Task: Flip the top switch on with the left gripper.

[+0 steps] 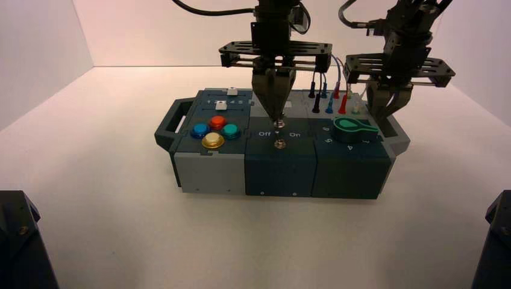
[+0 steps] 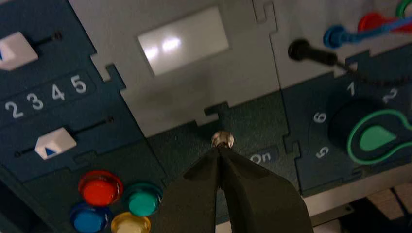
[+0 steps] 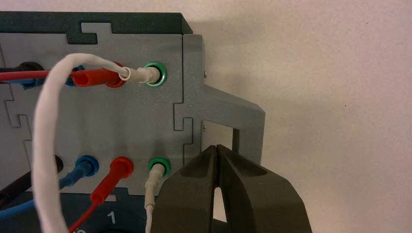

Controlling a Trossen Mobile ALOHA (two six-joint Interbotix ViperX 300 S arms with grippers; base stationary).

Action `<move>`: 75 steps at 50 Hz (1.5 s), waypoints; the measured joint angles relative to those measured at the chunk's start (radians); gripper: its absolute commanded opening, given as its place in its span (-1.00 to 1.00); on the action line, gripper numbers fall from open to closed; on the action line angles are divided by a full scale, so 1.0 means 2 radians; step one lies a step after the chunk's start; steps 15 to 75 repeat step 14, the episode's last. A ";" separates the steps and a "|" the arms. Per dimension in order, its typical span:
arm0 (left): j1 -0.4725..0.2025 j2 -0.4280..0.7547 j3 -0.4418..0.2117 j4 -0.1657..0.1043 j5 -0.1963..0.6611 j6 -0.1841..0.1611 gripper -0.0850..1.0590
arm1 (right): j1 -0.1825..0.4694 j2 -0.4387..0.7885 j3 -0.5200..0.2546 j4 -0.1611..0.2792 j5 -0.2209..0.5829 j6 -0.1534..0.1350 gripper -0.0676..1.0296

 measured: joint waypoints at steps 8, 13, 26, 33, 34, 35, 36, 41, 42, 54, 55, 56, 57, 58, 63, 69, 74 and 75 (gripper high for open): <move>-0.011 -0.036 0.031 0.024 -0.002 -0.018 -0.91 | 0.000 0.002 -0.002 0.000 0.000 -0.001 -0.92; -0.010 -0.051 0.046 0.031 -0.003 -0.026 -0.91 | 0.001 0.002 -0.002 0.001 0.000 -0.001 -0.92; -0.009 -0.054 0.049 0.033 -0.003 -0.027 -0.91 | 0.000 0.002 -0.002 0.001 0.000 -0.001 -0.92; -0.009 -0.054 0.049 0.033 -0.003 -0.027 -0.91 | 0.000 0.002 -0.002 0.001 0.000 -0.001 -0.92; -0.009 -0.054 0.049 0.033 -0.003 -0.027 -0.91 | 0.000 0.002 -0.002 0.001 0.000 -0.001 -0.92; -0.009 -0.054 0.049 0.033 -0.003 -0.027 -0.91 | 0.000 0.002 -0.002 0.001 0.000 -0.001 -0.92; -0.009 -0.054 0.049 0.033 -0.003 -0.027 -0.91 | 0.000 0.002 -0.002 0.001 0.000 -0.001 -0.92; -0.009 -0.054 0.049 0.033 -0.003 -0.027 -0.91 | 0.000 0.002 -0.002 0.001 0.000 -0.001 -0.92; -0.009 -0.054 0.049 0.033 -0.003 -0.027 -0.91 | 0.000 0.002 -0.002 0.001 0.000 -0.001 -0.92; -0.009 -0.054 0.049 0.033 -0.003 -0.027 -0.91 | 0.000 0.002 -0.002 0.001 0.000 -0.001 -0.92; -0.009 -0.054 0.049 0.033 -0.003 -0.027 -0.91 | 0.000 0.002 -0.002 0.001 0.000 -0.001 -0.92; -0.009 -0.054 0.049 0.033 -0.003 -0.027 -0.91 | 0.000 0.002 -0.002 0.001 0.000 -0.001 -0.92; -0.009 -0.054 0.049 0.033 -0.003 -0.027 -0.91 | 0.000 0.002 -0.002 0.001 0.000 -0.001 -0.92; -0.009 -0.054 0.049 0.033 -0.003 -0.027 -0.91 | 0.000 0.002 -0.002 0.001 0.000 -0.001 -0.92; -0.009 -0.054 0.049 0.033 -0.003 -0.027 -0.91 | 0.000 0.002 -0.002 0.001 0.000 -0.001 -0.92; -0.009 -0.054 0.049 0.033 -0.003 -0.027 -0.91 | 0.000 0.002 -0.002 0.001 0.000 -0.001 -0.92; -0.009 -0.054 0.049 0.033 -0.003 -0.027 -0.91 | 0.000 0.002 -0.002 0.001 0.000 -0.001 -0.92; -0.009 -0.054 0.049 0.033 -0.003 -0.027 -0.91 | 0.000 0.002 -0.002 0.001 0.000 -0.001 -0.92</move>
